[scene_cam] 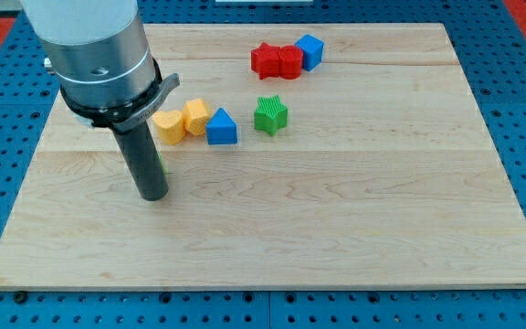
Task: Move the green circle into the yellow heart
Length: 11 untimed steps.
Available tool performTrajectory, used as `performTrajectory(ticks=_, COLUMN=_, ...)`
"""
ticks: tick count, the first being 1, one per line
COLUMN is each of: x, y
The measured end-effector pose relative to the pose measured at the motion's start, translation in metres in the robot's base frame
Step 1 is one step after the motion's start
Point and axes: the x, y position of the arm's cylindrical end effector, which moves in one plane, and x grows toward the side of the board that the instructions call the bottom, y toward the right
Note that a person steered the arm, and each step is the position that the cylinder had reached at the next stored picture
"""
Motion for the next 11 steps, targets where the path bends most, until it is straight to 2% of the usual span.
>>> performTrajectory(ticks=2, x=-0.047, y=-0.021)
performTrajectory(ticks=3, x=-0.009, y=-0.052)
performTrajectory(ticks=4, x=0.000, y=-0.106)
performTrajectory(ticks=8, x=-0.086, y=-0.054)
performTrajectory(ticks=11, x=-0.079, y=-0.043)
